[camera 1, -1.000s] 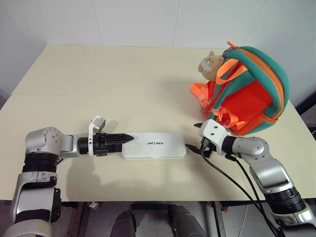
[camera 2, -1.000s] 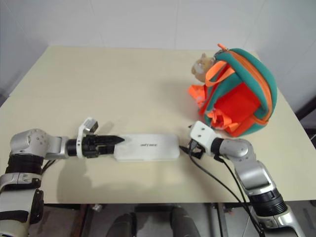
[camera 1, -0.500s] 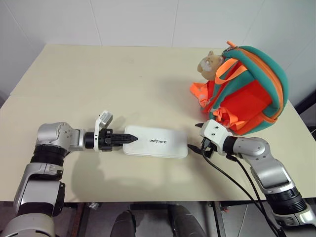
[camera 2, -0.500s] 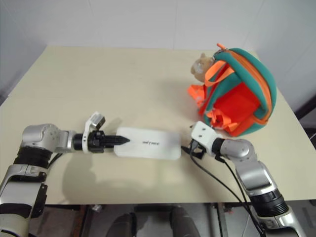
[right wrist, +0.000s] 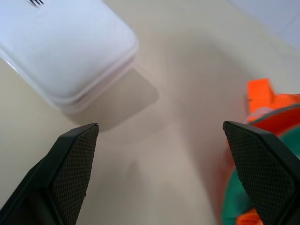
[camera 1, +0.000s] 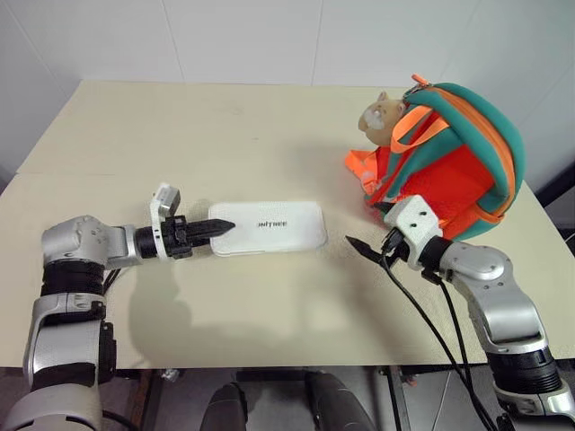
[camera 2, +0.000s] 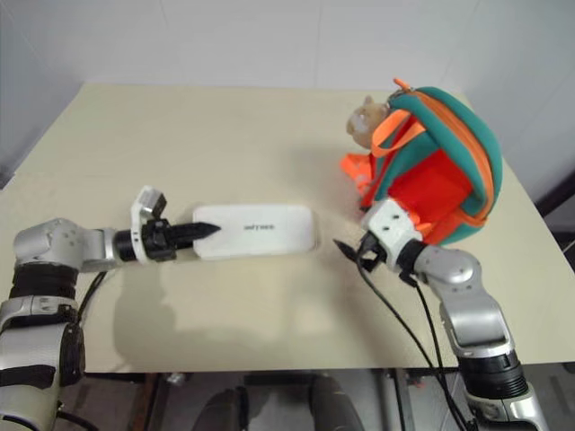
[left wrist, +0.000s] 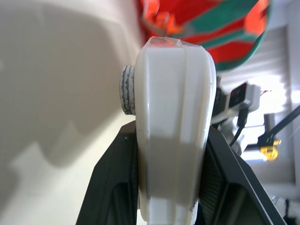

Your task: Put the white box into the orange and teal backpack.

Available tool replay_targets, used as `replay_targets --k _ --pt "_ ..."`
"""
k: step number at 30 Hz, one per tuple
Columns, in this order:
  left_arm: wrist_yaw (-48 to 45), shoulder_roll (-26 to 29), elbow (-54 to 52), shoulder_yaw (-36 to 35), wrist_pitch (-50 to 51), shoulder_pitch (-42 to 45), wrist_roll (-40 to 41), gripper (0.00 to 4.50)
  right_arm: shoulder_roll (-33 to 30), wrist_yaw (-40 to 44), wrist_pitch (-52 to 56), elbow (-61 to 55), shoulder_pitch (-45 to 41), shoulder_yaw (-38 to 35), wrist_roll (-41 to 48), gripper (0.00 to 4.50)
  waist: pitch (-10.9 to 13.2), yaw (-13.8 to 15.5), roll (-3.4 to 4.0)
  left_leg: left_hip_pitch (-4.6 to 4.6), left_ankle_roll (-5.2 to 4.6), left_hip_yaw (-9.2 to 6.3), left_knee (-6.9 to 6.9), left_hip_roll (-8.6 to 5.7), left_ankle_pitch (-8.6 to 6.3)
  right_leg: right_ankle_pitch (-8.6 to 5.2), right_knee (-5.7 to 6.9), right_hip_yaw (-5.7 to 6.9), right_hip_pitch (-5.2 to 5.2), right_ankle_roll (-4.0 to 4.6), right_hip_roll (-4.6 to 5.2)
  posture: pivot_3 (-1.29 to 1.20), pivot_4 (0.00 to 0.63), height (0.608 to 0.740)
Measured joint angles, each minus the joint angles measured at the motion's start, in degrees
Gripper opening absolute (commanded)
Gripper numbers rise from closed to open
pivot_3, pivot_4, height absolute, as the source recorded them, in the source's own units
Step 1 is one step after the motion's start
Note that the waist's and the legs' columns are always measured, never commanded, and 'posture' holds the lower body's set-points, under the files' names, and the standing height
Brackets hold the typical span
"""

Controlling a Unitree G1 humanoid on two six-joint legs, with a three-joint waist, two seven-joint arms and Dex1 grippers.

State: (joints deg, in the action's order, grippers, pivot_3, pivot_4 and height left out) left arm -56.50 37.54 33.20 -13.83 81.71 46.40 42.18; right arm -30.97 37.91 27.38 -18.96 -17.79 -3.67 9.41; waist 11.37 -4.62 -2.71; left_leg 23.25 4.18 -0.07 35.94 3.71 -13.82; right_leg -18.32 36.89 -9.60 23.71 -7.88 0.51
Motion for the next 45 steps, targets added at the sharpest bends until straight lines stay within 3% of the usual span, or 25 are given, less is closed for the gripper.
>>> replay_targets --k 8,15,25,34,37,45 --pt "13.4 -7.6 -9.9 -18.1 5.1 -2.8 4.9 1.24 4.2 -6.6 6.4 -8.4 6.5 -7.7 6.8 4.50 0.0 0.2 0.00 0.02 0.02 -0.05 0.04 0.00 -0.01 -0.01 0.03 0.03 -0.02 -0.02 0.02 0.00 0.150 0.740" --pt "23.8 -15.4 -16.9 -27.4 9.7 -3.2 7.4 1.24 6.1 -11.9 6.7 -8.2 4.4 -8.9 7.9 4.50 0.0 -0.3 0.00 -0.06 0.10 -0.04 0.07 -0.01 0.06 0.07 0.05 0.02 -0.04 -0.07 0.01 0.00 0.150 0.740" --pt "32.6 -20.4 -18.9 -34.2 10.7 -2.8 8.5 1.24 9.3 -15.7 3.1 0.4 -2.7 -7.6 7.5 4.50 0.0 -0.2 0.00 -0.02 0.13 -0.06 -0.07 -0.02 0.05 0.06 -0.07 0.02 -0.03 -0.08 0.01 0.00 0.150 0.740" --pt "36.8 -22.0 -19.7 -35.2 10.7 -2.8 11.8 1.24 12.1 -19.5 -4.7 17.4 -13.5 -6.7 4.3 4.50 0.0 -0.5 0.00 -0.03 0.14 -0.04 -0.05 -0.02 0.05 0.07 -0.04 0.00 -0.02 -0.09 0.01 0.00 0.150 0.740" --pt "38.0 -22.2 -20.8 -35.4 10.8 -2.9 12.8 1.24 12.6 -20.6 -6.8 23.3 -17.1 -5.7 2.7 3.91 0.0 -0.5 0.00 -0.03 0.14 -0.05 -0.07 -0.01 0.05 0.07 -0.05 0.00 -0.02 -0.09 0.02 0.00 0.150 0.740" --pt "42.0 -23.4 -23.7 -38.4 10.8 -4.4 15.7 1.24 13.9 -20.5 -9.3 27.5 -18.4 -3.7 2.0 1.24 0.0 -0.5 0.01 -0.02 0.17 -0.04 -0.13 -0.01 0.06 0.07 -0.10 0.00 -0.02 -0.10 0.03 0.00 0.150 0.740"
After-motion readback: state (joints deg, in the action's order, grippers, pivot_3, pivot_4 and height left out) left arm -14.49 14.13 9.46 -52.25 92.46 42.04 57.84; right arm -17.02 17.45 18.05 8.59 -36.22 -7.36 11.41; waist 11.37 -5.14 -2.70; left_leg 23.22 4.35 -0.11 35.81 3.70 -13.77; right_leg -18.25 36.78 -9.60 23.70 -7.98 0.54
